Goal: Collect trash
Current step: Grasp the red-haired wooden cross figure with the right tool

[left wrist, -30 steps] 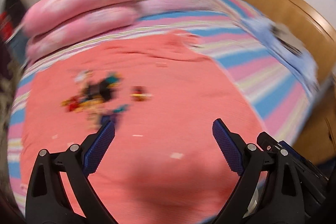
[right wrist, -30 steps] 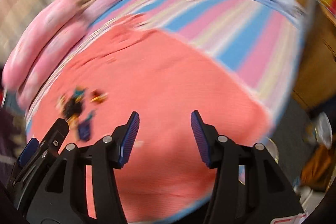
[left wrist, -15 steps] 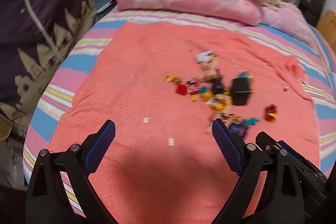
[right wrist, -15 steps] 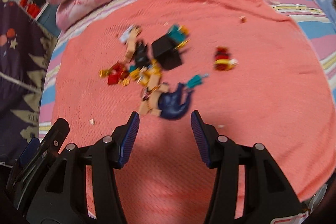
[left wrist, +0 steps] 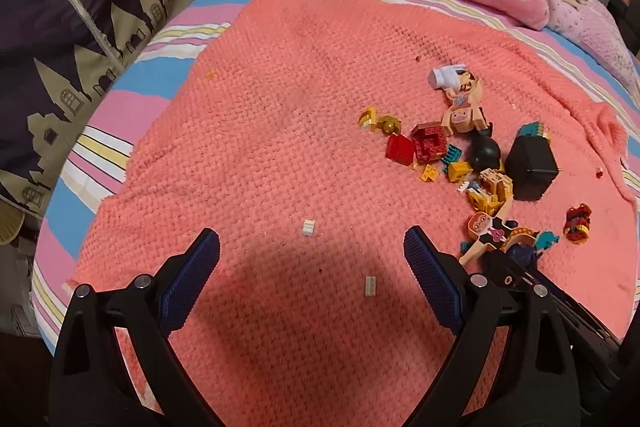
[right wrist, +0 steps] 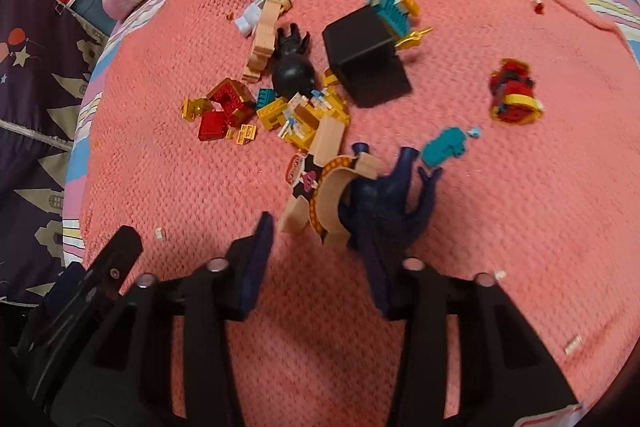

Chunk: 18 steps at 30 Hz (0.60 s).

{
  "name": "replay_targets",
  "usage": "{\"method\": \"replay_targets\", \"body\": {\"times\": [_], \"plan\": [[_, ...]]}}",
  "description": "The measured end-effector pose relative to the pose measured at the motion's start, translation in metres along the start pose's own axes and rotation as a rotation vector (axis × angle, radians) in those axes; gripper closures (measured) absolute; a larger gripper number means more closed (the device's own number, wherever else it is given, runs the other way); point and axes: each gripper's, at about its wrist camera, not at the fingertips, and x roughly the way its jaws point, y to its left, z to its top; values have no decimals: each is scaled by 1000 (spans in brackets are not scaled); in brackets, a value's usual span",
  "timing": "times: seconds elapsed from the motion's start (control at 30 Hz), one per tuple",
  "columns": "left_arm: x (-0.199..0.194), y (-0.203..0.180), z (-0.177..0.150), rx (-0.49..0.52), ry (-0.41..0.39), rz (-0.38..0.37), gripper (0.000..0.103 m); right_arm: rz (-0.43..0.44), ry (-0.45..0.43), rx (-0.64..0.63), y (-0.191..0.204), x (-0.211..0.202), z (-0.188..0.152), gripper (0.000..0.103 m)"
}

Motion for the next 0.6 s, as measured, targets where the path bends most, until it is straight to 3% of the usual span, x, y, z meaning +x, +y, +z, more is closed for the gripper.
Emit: {"method": "replay_targets", "body": {"times": [0.27, 0.6], "plan": [[10, -6, -3, 6, 28, -18, 12, 14, 26, -2, -4, 8, -1, 83], [11, 5, -9, -21, 50, -13, 12, 18, 32, -28, 5, 9, -8, 86]]}}
